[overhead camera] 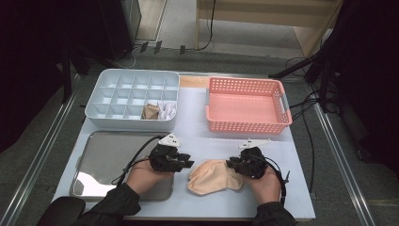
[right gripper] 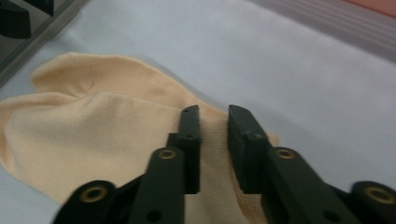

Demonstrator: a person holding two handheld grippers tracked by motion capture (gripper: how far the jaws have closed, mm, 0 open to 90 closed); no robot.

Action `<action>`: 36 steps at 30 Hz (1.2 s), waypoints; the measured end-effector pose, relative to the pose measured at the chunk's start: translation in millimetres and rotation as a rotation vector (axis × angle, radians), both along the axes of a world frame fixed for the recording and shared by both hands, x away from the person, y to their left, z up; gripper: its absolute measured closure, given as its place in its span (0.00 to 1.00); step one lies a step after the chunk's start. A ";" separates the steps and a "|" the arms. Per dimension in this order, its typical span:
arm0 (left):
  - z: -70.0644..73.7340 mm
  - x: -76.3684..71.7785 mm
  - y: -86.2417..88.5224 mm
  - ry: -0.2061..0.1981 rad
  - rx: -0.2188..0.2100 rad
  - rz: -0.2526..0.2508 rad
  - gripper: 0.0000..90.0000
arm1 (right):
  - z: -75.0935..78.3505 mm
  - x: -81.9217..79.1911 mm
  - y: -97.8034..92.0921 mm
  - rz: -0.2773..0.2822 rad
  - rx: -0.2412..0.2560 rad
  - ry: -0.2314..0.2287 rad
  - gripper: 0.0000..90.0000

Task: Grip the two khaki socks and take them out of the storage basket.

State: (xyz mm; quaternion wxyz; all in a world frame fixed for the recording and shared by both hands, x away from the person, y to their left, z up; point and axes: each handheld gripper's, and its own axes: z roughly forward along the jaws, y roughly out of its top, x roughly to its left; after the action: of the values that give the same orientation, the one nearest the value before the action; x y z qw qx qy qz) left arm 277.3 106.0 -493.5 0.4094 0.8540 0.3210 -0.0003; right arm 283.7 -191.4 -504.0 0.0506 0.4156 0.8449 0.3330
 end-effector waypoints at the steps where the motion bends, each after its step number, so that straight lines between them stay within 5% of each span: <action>1: 0.1 -0.1 0.1 0.000 -0.003 0.000 0.76 | -0.3 -0.1 0.5 0.004 -0.008 -0.002 0.95; 20: 4.0 -2.7 0.2 -0.030 -0.002 0.006 0.76 | 12.5 -3.4 -24.4 -0.089 0.024 -0.025 1.00; 25: 8.5 -7.0 -4.8 -0.042 -0.012 -0.012 0.76 | 8.3 -2.4 -26.8 -0.095 0.011 0.001 0.98; 30: 11.7 -15.6 -14.9 -0.044 -0.019 -0.050 0.77 | 9.2 -5.9 -27.2 -0.103 0.017 -0.025 0.90; 36: 4.2 -23.6 -30.7 -0.036 0.025 -0.093 0.77 | 9.8 -9.5 -33.0 -0.120 0.028 -0.038 0.89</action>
State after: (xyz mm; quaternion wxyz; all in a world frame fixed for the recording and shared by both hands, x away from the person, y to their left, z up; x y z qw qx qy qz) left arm 253.6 75.3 -489.3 0.4038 0.8730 0.2735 0.0000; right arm 274.2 -224.4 -494.1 0.0809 0.4597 0.8126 0.3490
